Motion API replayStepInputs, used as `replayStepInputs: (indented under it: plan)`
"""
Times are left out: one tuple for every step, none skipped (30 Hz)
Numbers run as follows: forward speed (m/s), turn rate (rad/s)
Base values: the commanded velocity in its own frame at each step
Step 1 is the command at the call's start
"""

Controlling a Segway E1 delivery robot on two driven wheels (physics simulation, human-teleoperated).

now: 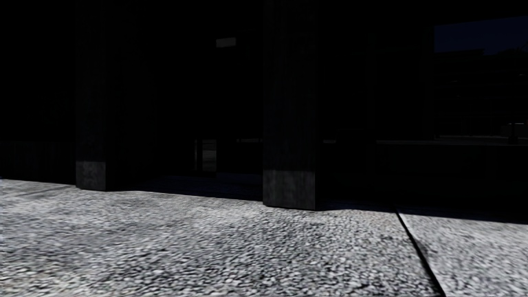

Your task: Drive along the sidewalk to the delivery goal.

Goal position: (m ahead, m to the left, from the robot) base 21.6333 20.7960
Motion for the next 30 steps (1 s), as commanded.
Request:
replayStepInputs:
  plan:
    - [0.0,0.26]
    - [0.0,0.26]
    - [0.0,0.23]
    - [0.0,0.21]
    - [0.0,0.2]
    - [0.0,0.19]
    - [0.0,0.18]
    - [0.0,0.18]
    - [0.0,0.18]
    - [0.0,0.18]
    - [0.0,0.17]
    - [0.0,0.17]
    - [0.0,0.17]
    - [0.0,0.17]
    - [0.02,0.17]
    - [0.06,0.17]
    - [0.06,0.17]
    - [0.08,0.17]
    - [0.11,0.17]
    - [0.18,0.17]
    - [0.22,0.17]
    - [0.24,0.17]
    - [0.3,0.17]
    - [0.34,0.17]
    - [0.34,0.17]
    - [0.41,0.17]
    - [0.43,0.17]
    - [0.45,0.17]
    - [0.45,0.17]
    - [0.45,0.17]
